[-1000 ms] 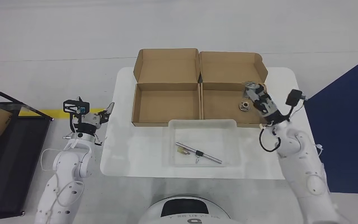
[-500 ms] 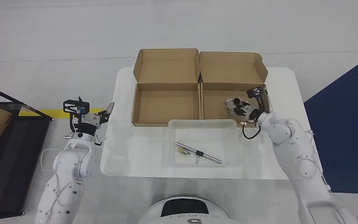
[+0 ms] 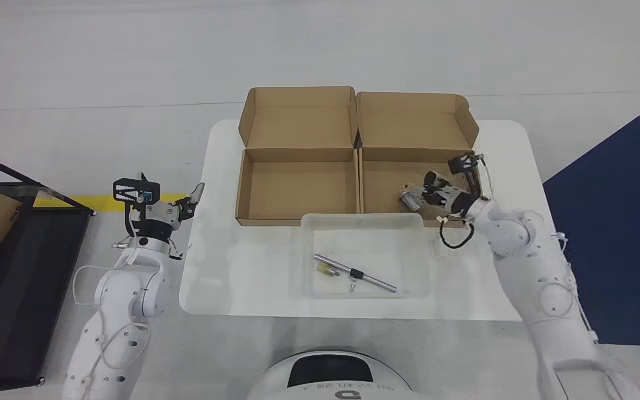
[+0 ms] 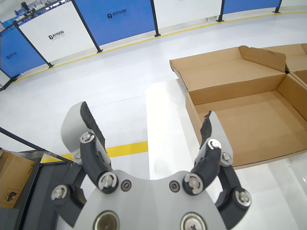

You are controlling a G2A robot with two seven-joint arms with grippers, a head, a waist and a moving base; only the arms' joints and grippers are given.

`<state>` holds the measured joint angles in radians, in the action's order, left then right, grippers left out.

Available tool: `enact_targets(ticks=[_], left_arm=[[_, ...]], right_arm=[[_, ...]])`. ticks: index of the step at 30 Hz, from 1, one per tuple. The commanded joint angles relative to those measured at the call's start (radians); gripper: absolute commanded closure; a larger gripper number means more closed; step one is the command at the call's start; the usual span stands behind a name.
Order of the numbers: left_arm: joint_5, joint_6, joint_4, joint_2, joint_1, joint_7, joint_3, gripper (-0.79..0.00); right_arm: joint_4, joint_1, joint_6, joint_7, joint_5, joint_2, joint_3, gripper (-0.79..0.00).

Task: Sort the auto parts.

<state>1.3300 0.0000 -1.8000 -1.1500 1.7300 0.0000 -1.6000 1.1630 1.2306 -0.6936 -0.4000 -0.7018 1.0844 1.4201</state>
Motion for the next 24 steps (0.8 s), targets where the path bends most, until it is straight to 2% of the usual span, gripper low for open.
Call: enact_targets(ticks=[1, 6, 11, 13, 15, 24], left_arm=[[0.000, 0.000, 0.000, 0.000, 0.000, 0.000, 0.000, -0.785], [0.000, 0.000, 0.000, 0.000, 0.000, 0.000, 0.000, -0.785], [0.000, 0.000, 0.000, 0.000, 0.000, 0.000, 0.000, -0.785], [0.000, 0.000, 0.000, 0.000, 0.000, 0.000, 0.000, -0.785], [0.000, 0.000, 0.000, 0.000, 0.000, 0.000, 0.000, -0.785], [0.000, 0.000, 0.000, 0.000, 0.000, 0.000, 0.000, -0.785]], right_arm=[[0.065, 0.042, -0.065, 0.011, 0.047, -0.010, 0.041, -0.471], [0.249, 0.185, -0.214, 0.031, 0.169, -0.030, 0.125, -0.422], [0.387, 0.283, -0.288, -0.008, 0.200, -0.041, 0.137, -0.416], [0.421, 0.306, -0.304, -0.007, 0.205, -0.043, 0.134, -0.459], [0.452, 0.325, -0.319, 0.008, 0.243, -0.045, 0.126, -0.785], [0.457, 0.327, -0.319, 0.010, 0.253, -0.045, 0.125, -0.785]])
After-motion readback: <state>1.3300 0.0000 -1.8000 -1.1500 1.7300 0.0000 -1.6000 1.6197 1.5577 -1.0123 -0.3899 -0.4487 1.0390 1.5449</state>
